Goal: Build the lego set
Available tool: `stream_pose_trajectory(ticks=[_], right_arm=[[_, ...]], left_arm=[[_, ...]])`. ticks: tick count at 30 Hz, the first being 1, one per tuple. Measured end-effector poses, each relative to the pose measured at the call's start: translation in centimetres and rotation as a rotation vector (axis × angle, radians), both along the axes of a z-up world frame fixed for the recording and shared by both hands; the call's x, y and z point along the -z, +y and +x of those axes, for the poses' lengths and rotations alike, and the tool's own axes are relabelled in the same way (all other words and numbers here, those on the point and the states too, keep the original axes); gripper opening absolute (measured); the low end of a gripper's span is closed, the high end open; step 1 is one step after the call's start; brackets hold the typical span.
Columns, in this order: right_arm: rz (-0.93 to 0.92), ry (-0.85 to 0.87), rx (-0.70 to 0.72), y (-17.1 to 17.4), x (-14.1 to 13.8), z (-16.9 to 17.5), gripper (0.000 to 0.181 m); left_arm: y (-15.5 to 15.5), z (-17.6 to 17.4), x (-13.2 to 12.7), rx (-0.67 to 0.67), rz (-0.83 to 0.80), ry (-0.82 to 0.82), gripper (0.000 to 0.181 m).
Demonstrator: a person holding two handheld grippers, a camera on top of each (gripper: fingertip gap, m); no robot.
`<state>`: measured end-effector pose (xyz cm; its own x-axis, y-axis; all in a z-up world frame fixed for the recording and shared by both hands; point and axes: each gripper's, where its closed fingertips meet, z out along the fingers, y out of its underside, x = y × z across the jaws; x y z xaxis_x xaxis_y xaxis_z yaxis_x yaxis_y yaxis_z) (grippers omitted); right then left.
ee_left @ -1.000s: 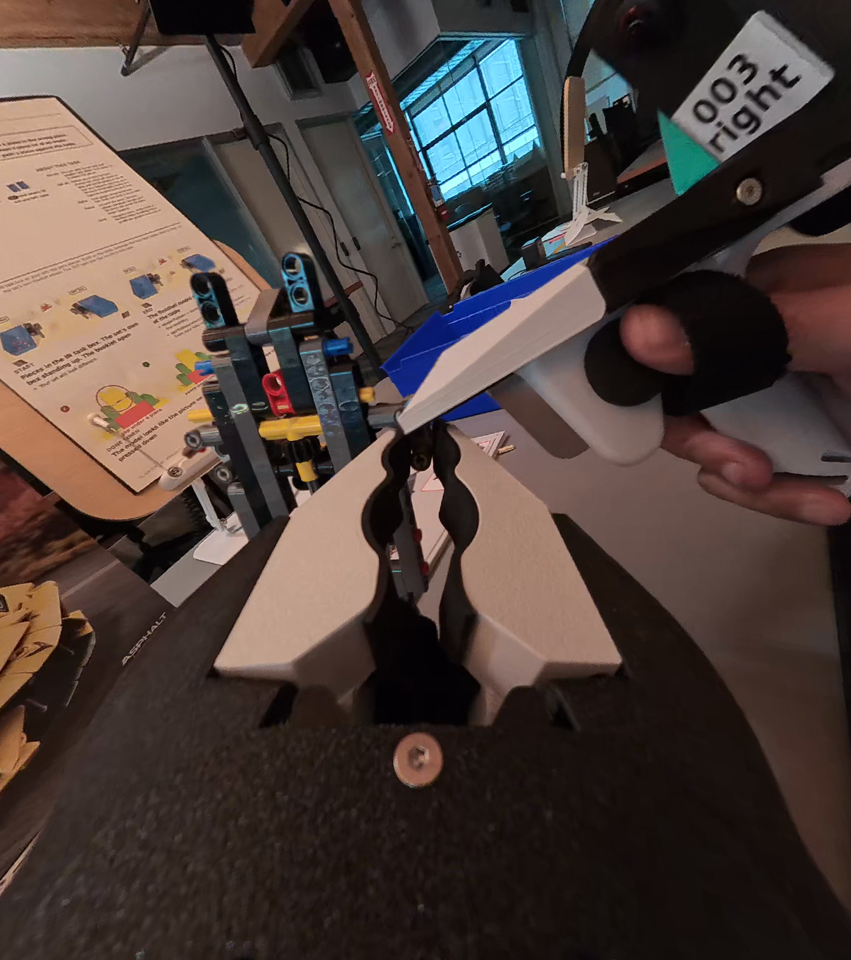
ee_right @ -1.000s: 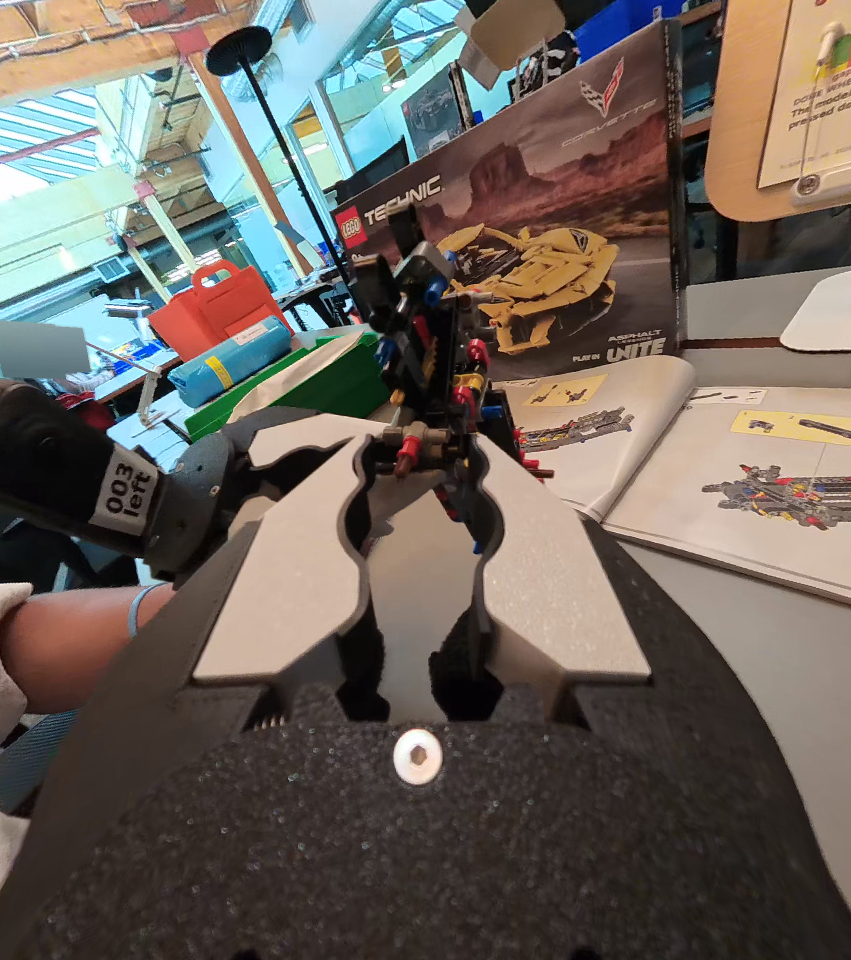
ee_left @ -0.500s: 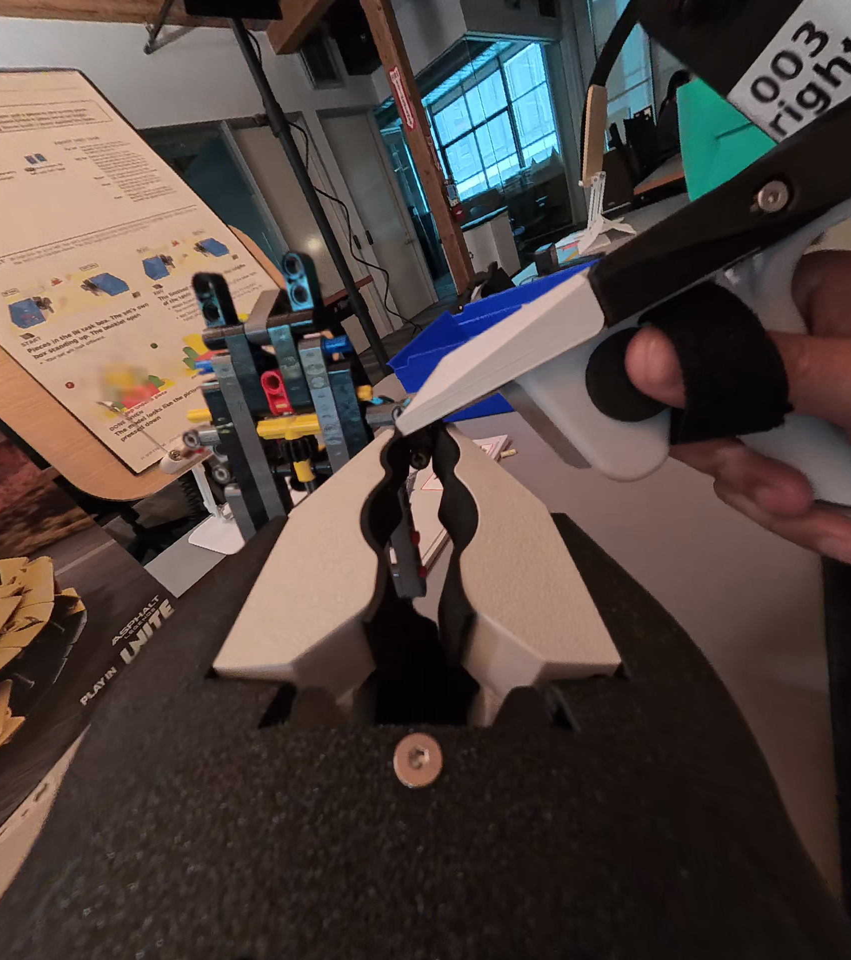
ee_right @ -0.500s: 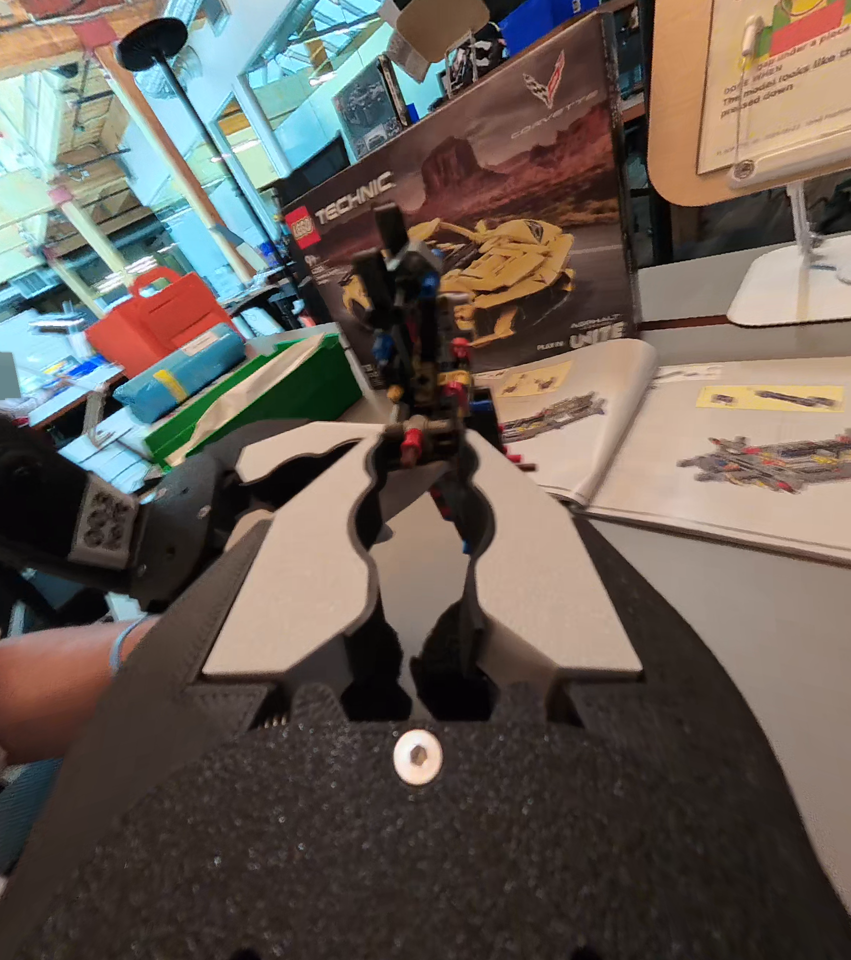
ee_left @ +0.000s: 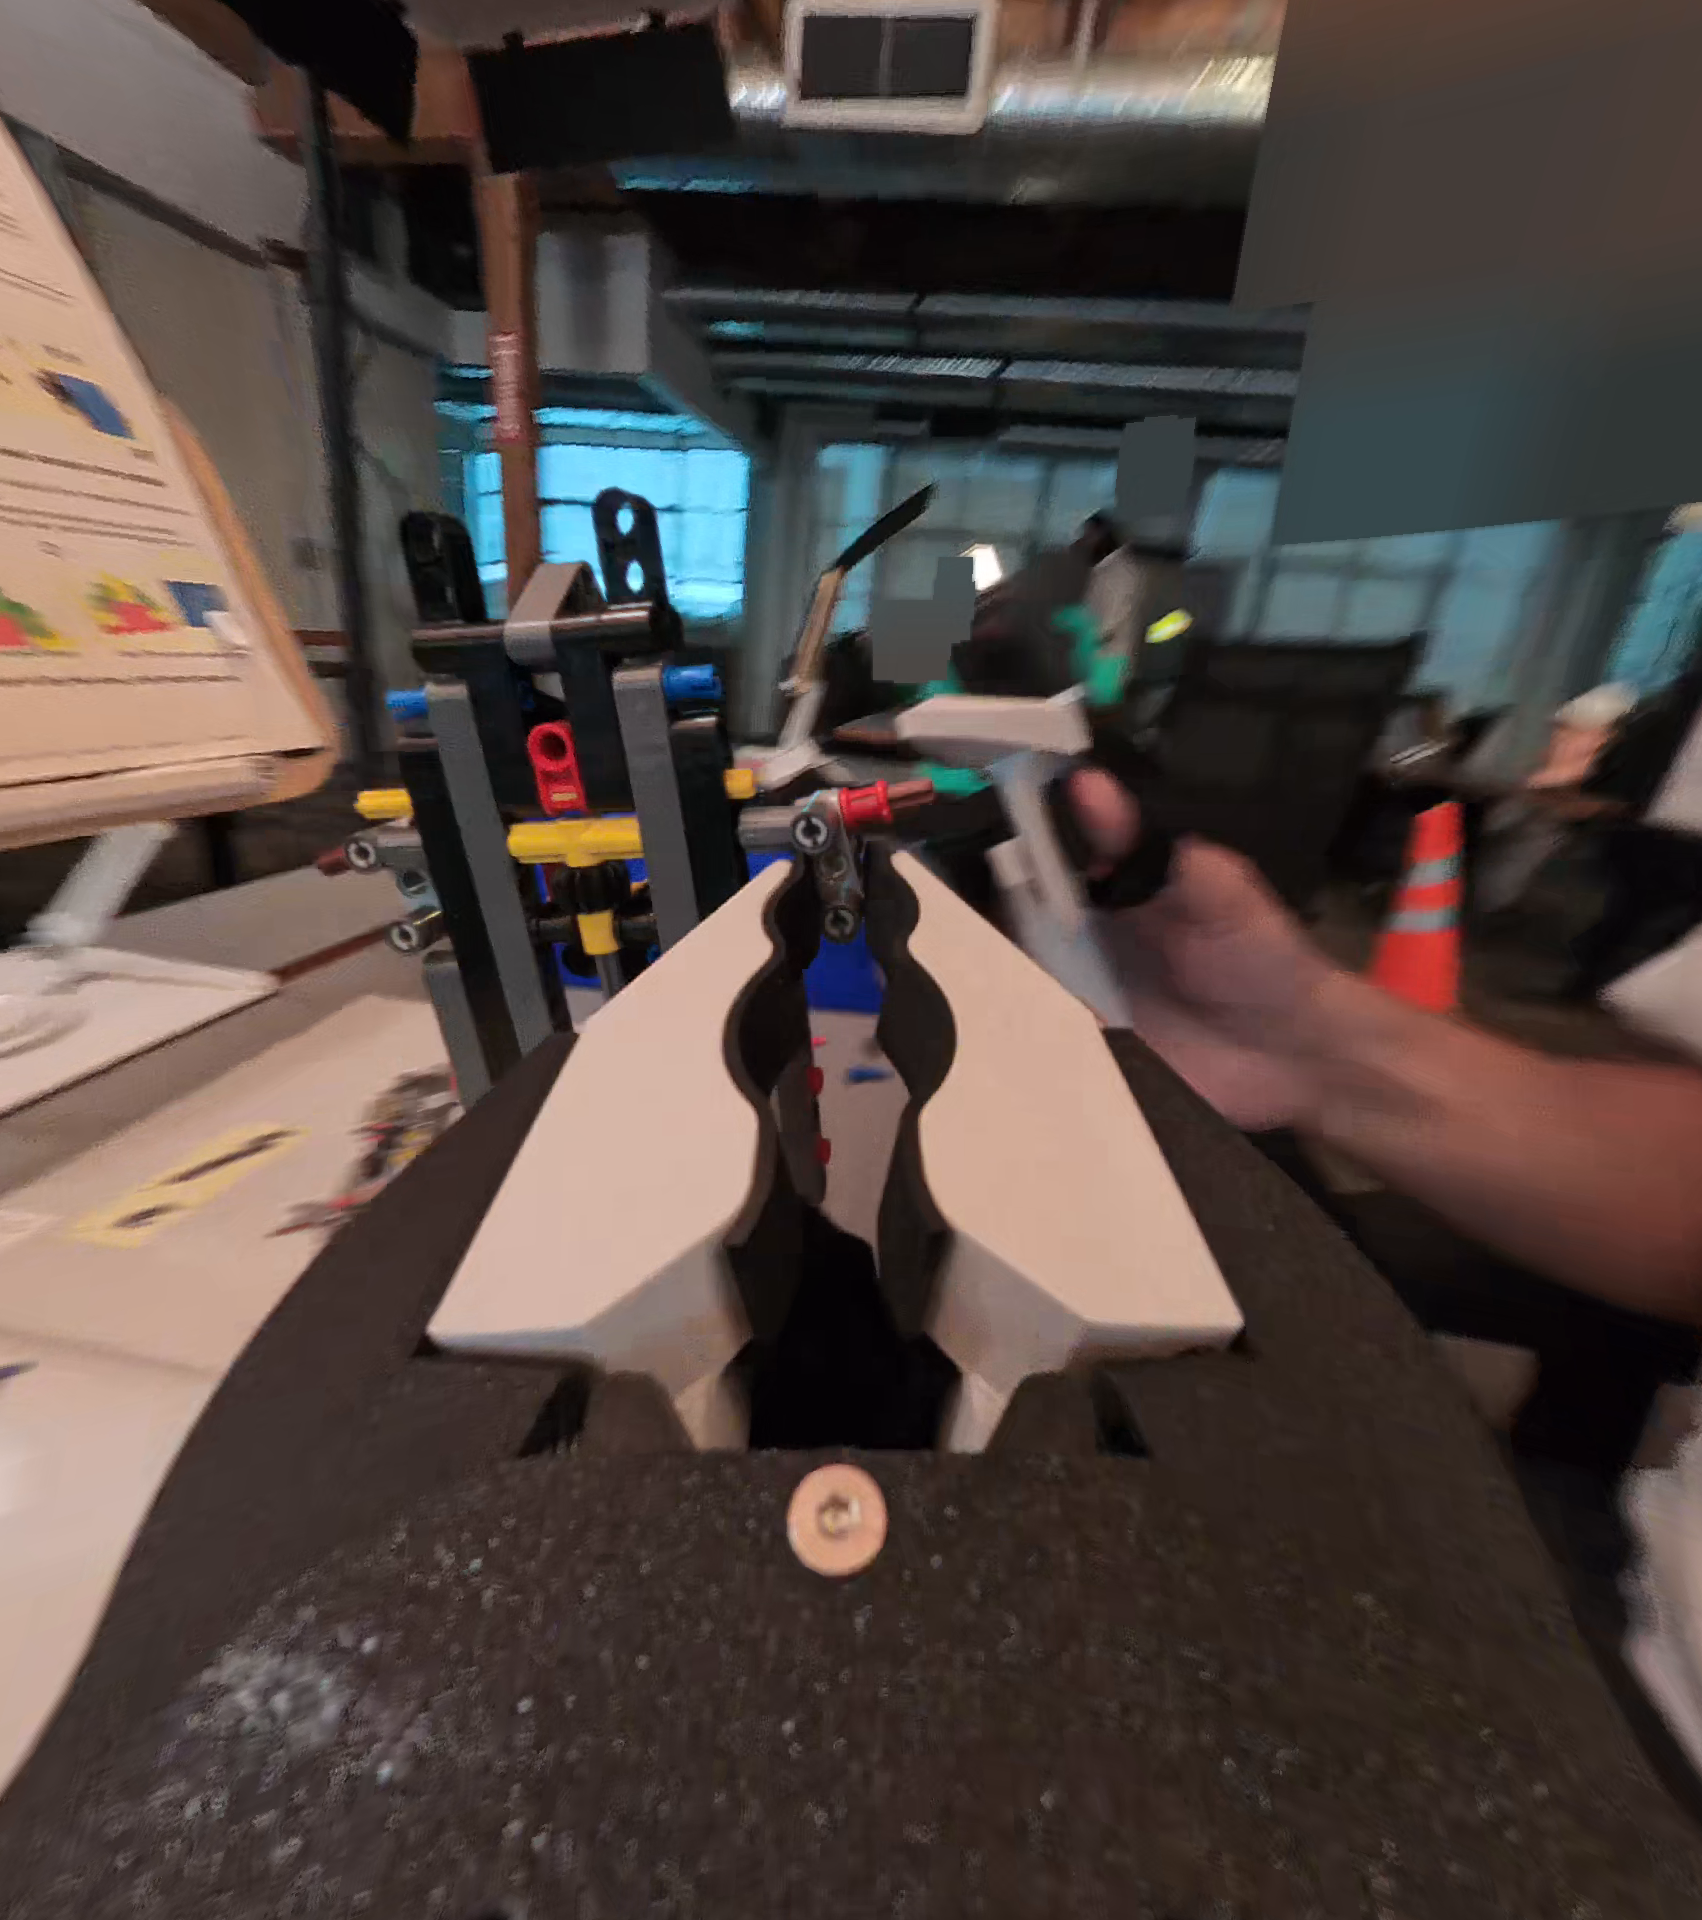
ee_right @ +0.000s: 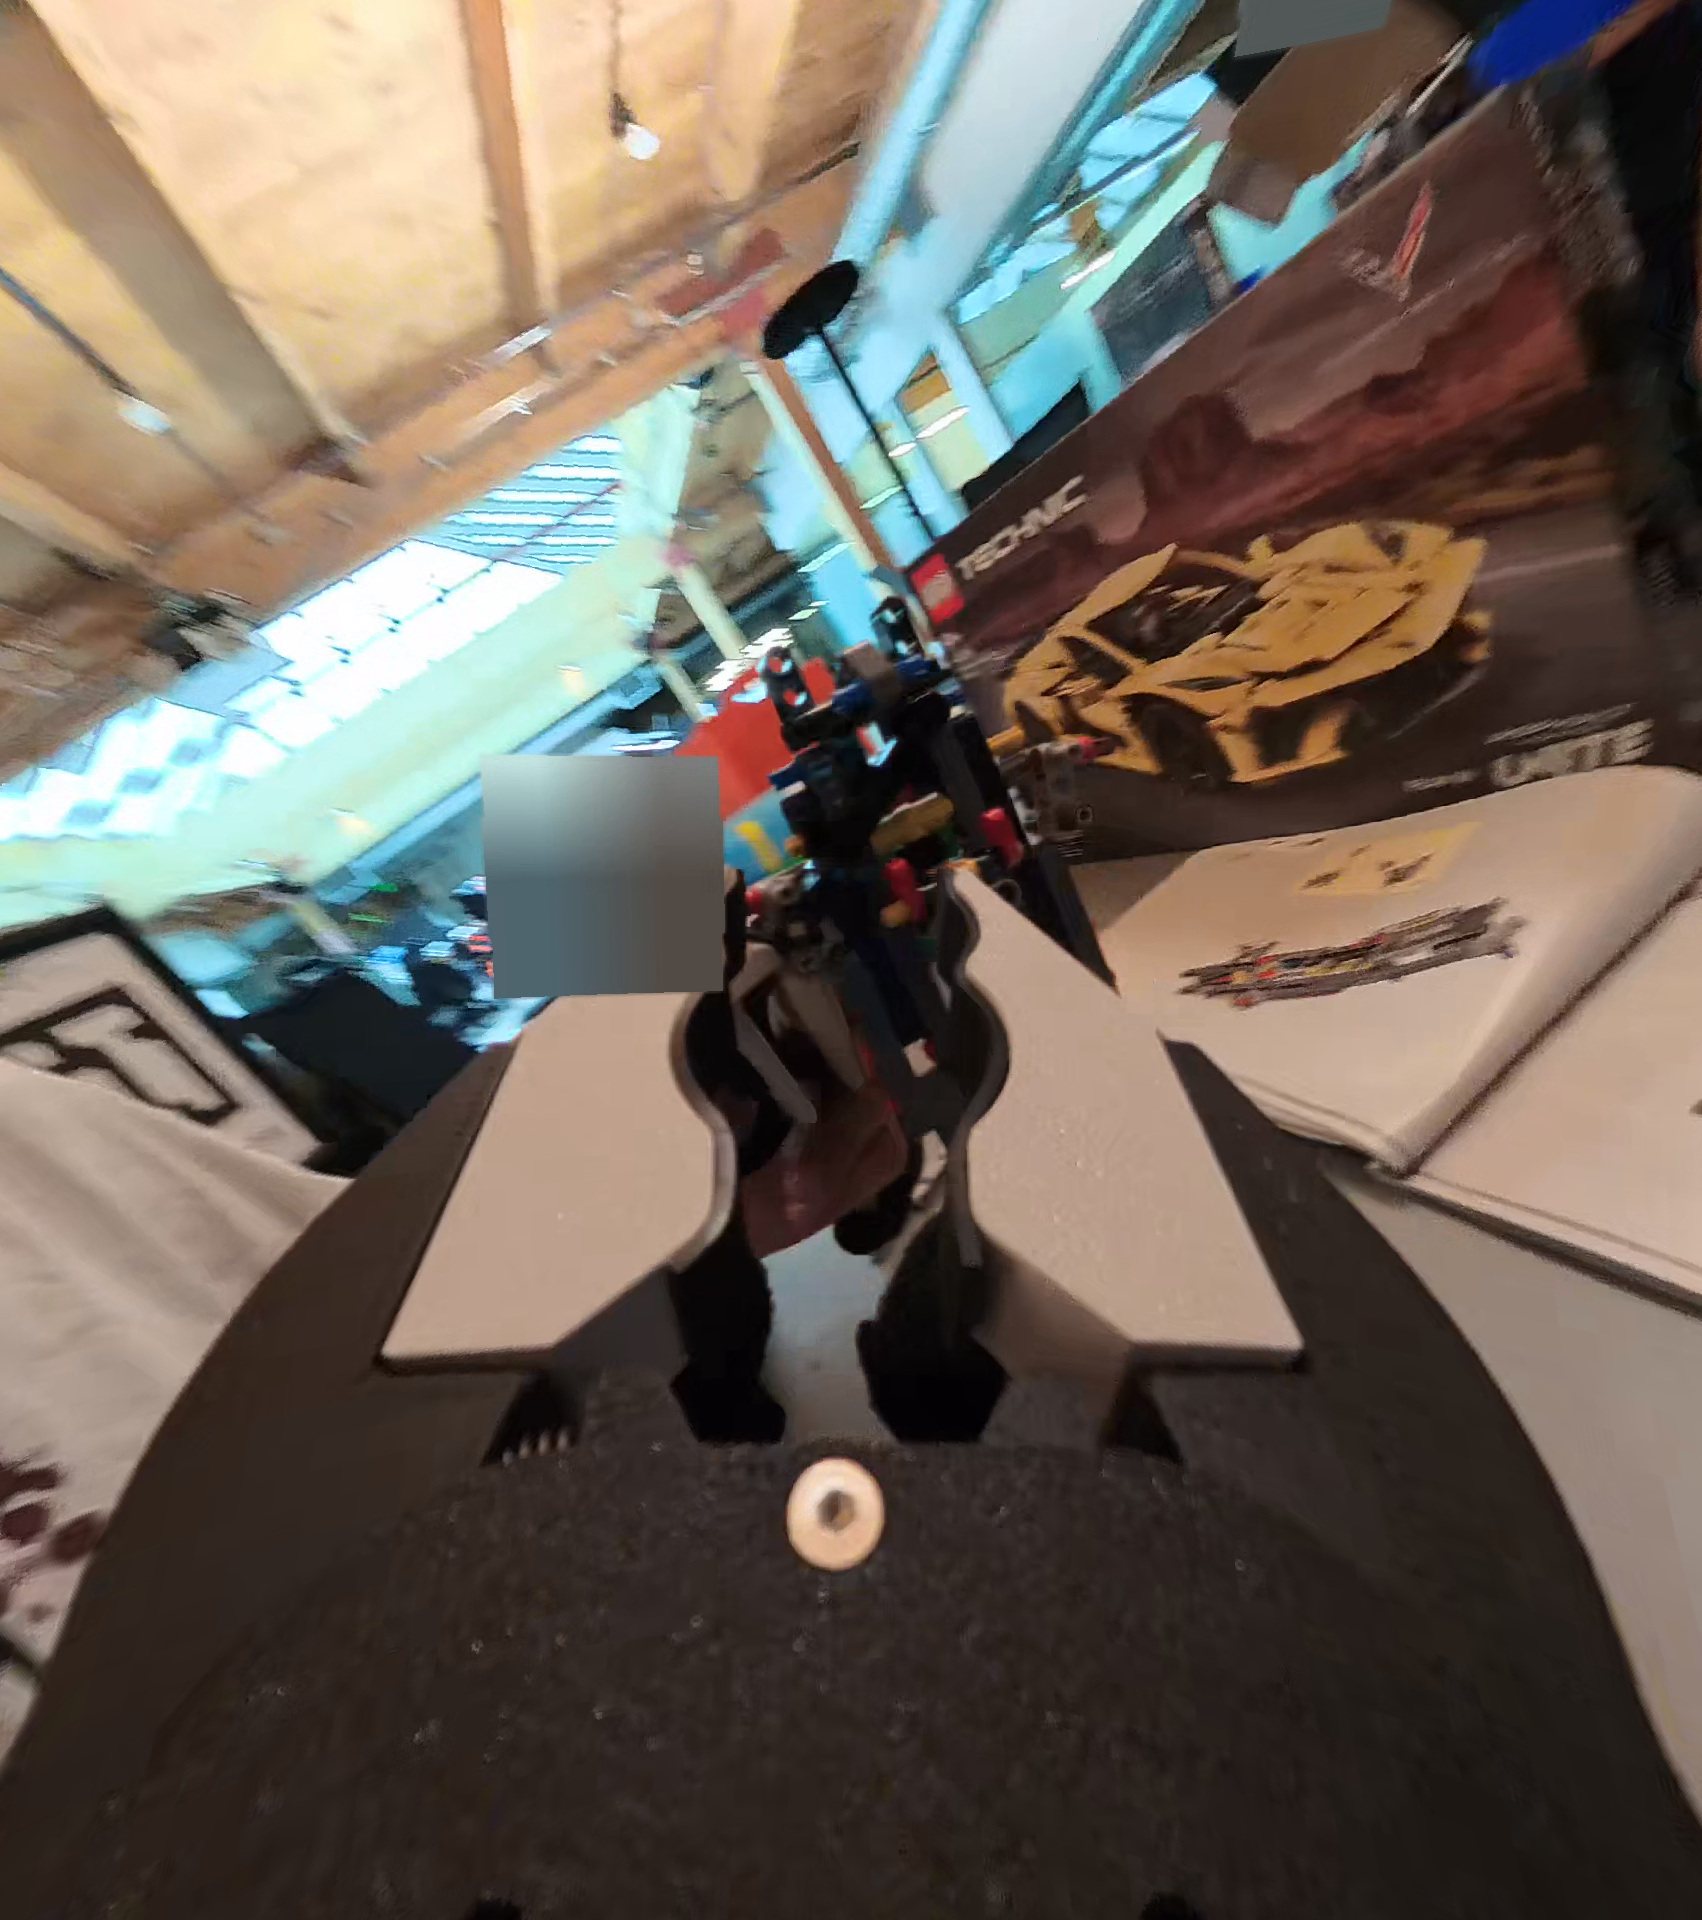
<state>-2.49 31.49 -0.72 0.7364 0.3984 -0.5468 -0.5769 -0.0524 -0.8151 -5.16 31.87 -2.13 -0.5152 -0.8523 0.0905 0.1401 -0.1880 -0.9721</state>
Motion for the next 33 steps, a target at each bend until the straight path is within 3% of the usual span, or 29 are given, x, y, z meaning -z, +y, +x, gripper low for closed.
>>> stream_pose_trajectory(ticks=[3,6,7,11,15,19,27,33], right_arm=[[-0.017,0.056,-0.072,0.4,0.8,1.7,0.043],[-0.068,0.004,-0.197,0.8,2.2,-0.5,0.066],[-0.076,-0.018,-0.219,0.9,2.5,-1.3,0.066],[-0.244,-0.257,-0.192,2.5,6.1,-3.4,0.068],[-0.306,-0.382,-0.166,3.3,7.2,-3.8,0.049],[-0.348,-0.388,-0.166,3.2,7.1,-3.4,0.049],[-0.286,-0.200,-0.285,2.2,5.5,-3.1,0.036],[-0.331,-0.330,-0.193,3.0,7.0,-2.2,0.018]], left_arm=[[-0.2,-1.2,-1.3,0.175,-0.185,-0.006,0.007],[0.5,-1.7,-2.0,0.245,-0.312,-0.027,0.006],[0.7,-1.8,-2.2,0.265,-0.343,-0.038,0.007],[1.3,-2.1,-2.5,0.335,-0.447,-0.037,0.006],[1.5,-1.8,-2.2,0.345,-0.477,-0.019,0.006],[2.2,-1.7,-2.1,0.368,-0.515,0.012,0.006],[2.0,-2.1,-1.6,0.393,-0.453,0.006,0.006],[1.3,-1.8,-1.0,0.390,-0.427,0.028,0.006]])
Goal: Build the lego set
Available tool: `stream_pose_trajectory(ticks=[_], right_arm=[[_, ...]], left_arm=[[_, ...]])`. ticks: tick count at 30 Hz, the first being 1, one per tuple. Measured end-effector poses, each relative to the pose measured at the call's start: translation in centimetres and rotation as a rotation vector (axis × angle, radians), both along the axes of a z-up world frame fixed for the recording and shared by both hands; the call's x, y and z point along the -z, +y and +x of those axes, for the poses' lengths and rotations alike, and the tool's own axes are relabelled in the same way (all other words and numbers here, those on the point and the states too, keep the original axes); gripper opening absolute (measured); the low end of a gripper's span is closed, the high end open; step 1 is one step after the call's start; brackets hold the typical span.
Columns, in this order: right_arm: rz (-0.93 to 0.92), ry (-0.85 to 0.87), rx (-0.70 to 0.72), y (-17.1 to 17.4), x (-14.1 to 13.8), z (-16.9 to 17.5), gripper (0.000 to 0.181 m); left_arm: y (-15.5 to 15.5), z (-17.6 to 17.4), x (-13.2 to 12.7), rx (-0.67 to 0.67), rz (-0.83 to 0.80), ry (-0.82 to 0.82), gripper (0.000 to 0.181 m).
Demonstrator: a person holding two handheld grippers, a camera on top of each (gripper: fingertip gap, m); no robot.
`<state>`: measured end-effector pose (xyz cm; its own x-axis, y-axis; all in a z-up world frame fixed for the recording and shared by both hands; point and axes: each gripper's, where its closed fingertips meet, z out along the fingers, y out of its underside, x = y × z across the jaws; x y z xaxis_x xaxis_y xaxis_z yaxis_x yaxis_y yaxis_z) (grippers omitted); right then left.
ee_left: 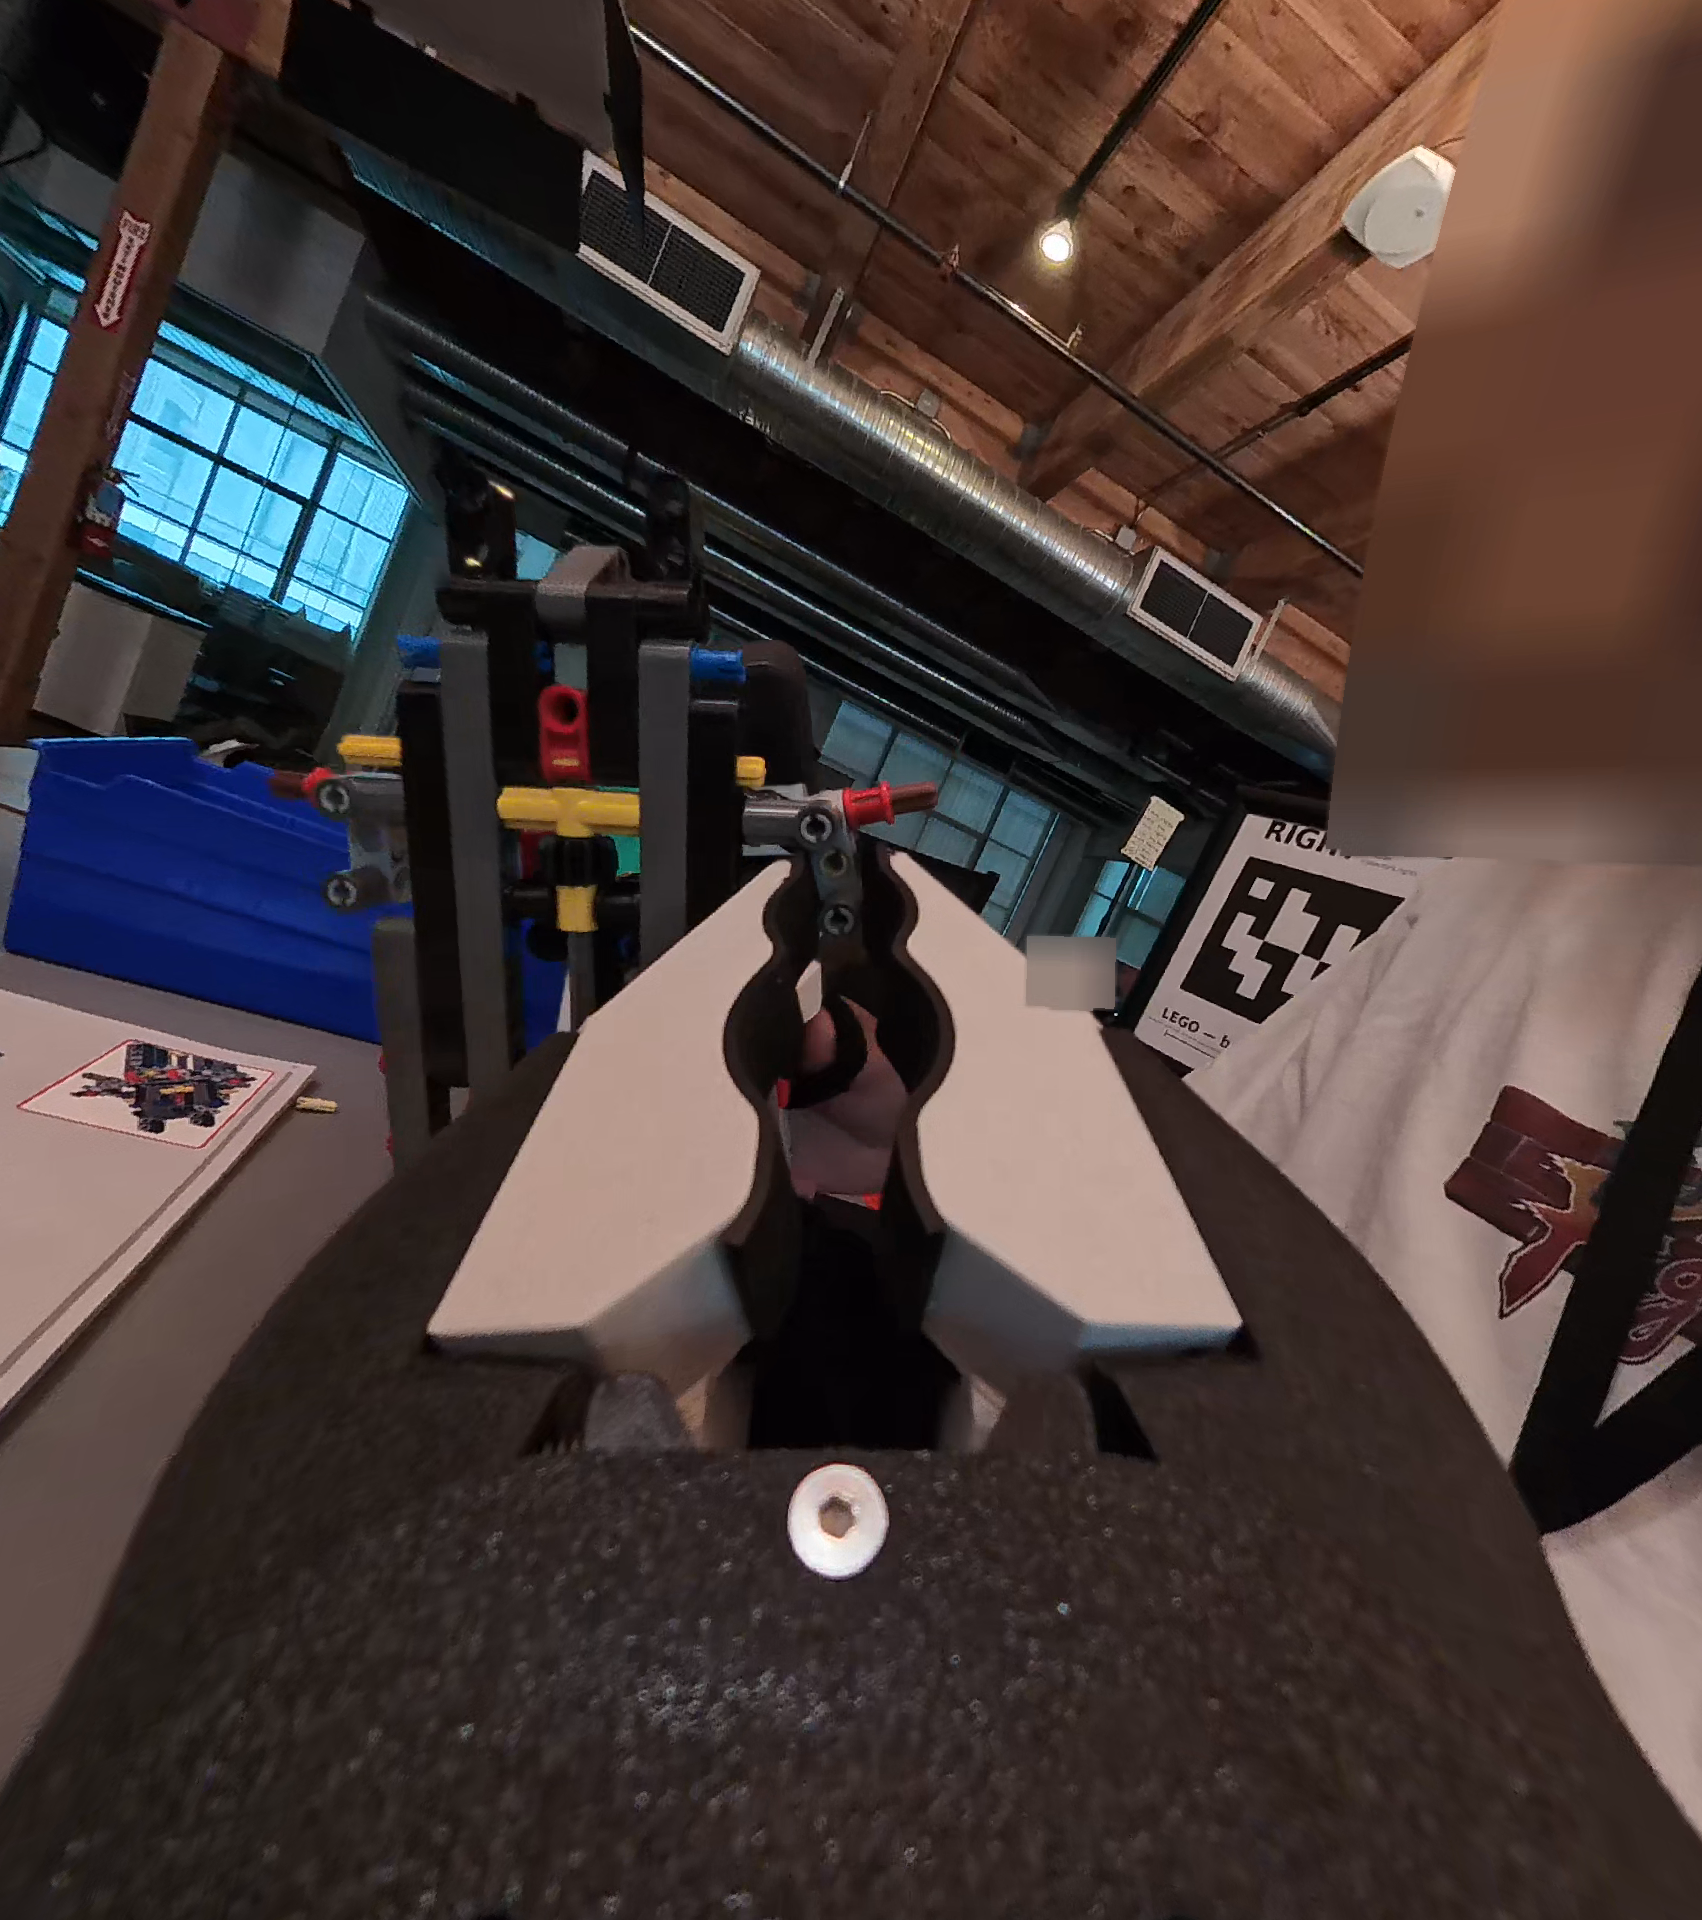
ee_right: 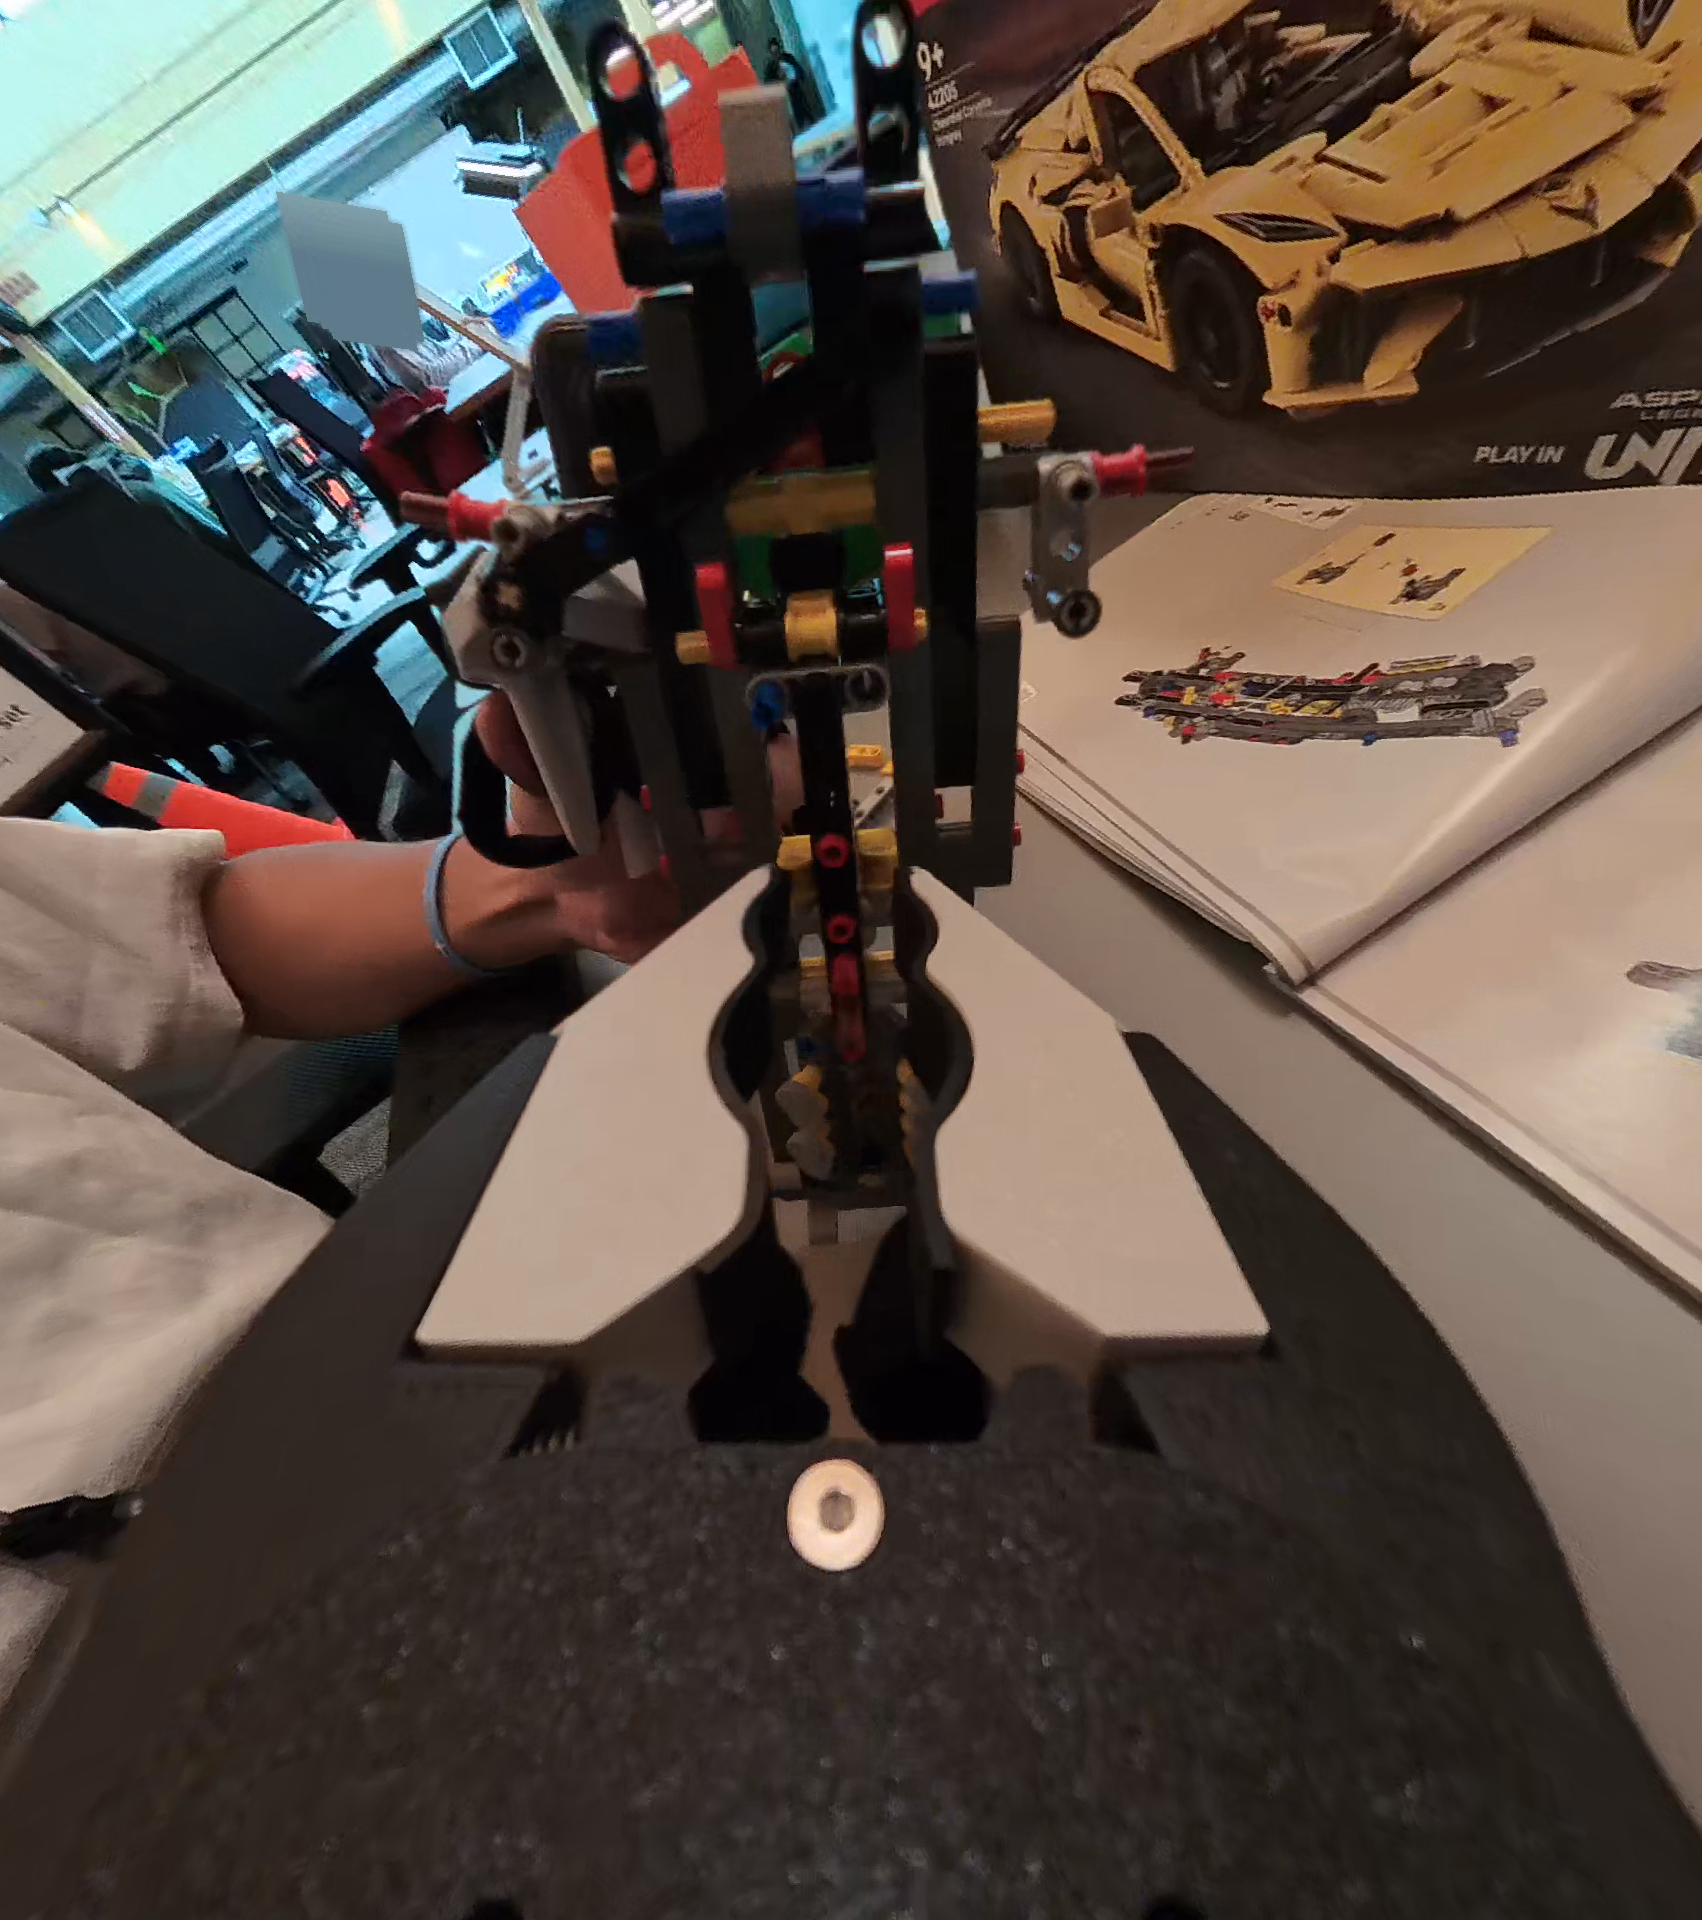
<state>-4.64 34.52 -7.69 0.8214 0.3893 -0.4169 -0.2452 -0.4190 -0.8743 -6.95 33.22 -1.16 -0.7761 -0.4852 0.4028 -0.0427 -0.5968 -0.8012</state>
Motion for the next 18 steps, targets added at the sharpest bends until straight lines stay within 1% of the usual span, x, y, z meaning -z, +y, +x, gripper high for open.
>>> stream_pose_trajectory(ticks=[1,5,9,12,15,16,18], right_arm=[[-0.010,-0.011,0.007,-0.1,0.0,0.2,0.006],[-0.050,-0.094,0.009,-0.4,-0.3,1.1,0.007],[-0.129,-0.280,0.005,-0.9,-0.3,2.6,0.006],[-0.192,-0.406,-0.026,-1.6,0.2,3.5,0.006],[-0.247,-0.490,-0.040,-2.4,1.0,4.5,0.006],[-0.268,-0.515,-0.043,-2.7,1.3,4.8,0.006],[-0.313,-0.561,-0.059,-3.5,2.0,5.4,0.006]], left_arm=[[0.2,0.1,0.1,-0.002,-0.003,0.014,0.006],[1.0,0.6,0.4,-0.007,-0.022,0.056,0.007],[1.1,1.1,1.4,-0.015,0.028,0.103,0.012],[1.0,1.5,2.9,-0.028,0.127,0.156,0.015],[0.6,1.7,4.3,-0.048,0.253,0.191,0.022],[0.3,1.6,4.7,-0.040,0.285,0.202,0.025],[0.2,1.5,5.6,-0.032,0.342,0.234,0.039]])
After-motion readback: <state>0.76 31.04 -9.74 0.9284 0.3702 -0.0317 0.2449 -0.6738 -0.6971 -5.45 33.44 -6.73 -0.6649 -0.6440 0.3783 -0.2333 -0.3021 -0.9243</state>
